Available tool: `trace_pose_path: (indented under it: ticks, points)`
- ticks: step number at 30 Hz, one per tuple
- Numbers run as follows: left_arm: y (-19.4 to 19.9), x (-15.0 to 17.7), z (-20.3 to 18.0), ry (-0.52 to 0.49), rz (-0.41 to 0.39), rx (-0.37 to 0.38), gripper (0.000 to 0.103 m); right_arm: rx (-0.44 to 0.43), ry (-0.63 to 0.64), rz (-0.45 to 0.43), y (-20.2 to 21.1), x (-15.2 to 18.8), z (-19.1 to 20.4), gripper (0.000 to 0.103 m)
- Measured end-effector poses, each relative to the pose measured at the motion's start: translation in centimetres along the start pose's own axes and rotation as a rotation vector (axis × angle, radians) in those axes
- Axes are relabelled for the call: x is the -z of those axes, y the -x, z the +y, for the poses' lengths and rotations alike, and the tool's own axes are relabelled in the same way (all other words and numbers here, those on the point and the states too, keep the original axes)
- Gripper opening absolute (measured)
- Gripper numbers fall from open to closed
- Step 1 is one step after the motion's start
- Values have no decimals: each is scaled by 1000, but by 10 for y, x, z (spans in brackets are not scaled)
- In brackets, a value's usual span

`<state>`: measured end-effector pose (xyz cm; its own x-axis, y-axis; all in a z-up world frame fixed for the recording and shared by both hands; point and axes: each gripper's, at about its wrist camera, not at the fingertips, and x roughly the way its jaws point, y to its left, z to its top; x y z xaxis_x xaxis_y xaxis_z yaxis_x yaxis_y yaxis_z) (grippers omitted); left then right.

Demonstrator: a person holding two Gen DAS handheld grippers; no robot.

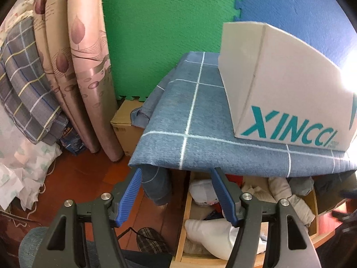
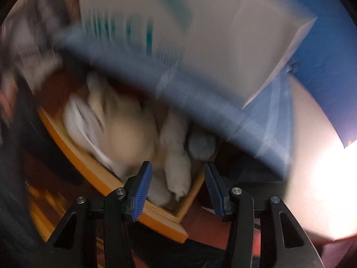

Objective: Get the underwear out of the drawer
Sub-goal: 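Carry the white socks toward the white box with the right gripper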

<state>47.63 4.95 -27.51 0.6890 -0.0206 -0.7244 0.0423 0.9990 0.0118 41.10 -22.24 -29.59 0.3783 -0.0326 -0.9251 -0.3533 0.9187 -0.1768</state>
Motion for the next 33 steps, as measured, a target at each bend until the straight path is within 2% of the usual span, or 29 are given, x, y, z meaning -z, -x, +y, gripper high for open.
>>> trace_pose_path:
  ticks: [3, 6, 8, 10, 13, 15, 19, 22, 25, 33]
  points:
    - [7, -2, 4, 5, -34, -29, 67, -1, 30, 91, -52, 0, 2, 44]
    - [30, -11, 21, 48, -154, -95, 67, -1, 42, 158, -95, -2, 1, 42]
    - [54, -17, 30, 74, -302, -165, 67, 8, 47, 195, -117, -2, 2, 41]
    - [77, -22, 37, 94, -445, -183, 69, -1, 44, 210, -130, -5, 4, 41]
    - [93, -24, 37, 110, -571, -170, 75, 16, 48, 238, -143, -13, 8, 40]
    - [90, -23, 35, 108, -573, -160, 77, 7, 34, 261, -147, -17, 7, 38]
    - [82, -19, 20, 29, -556, -183, 77, -32, -17, 293, -154, -19, -3, 29]
    - [81, -15, 13, -20, -552, -198, 77, -17, -31, 246, -144, -19, -6, 26]
    - [82, -13, 15, -22, -557, -196, 77, 8, -68, 197, -125, -8, -8, 26]
    - [83, -14, 20, -14, -560, -191, 77, 21, -154, 60, -49, 11, -9, 26]
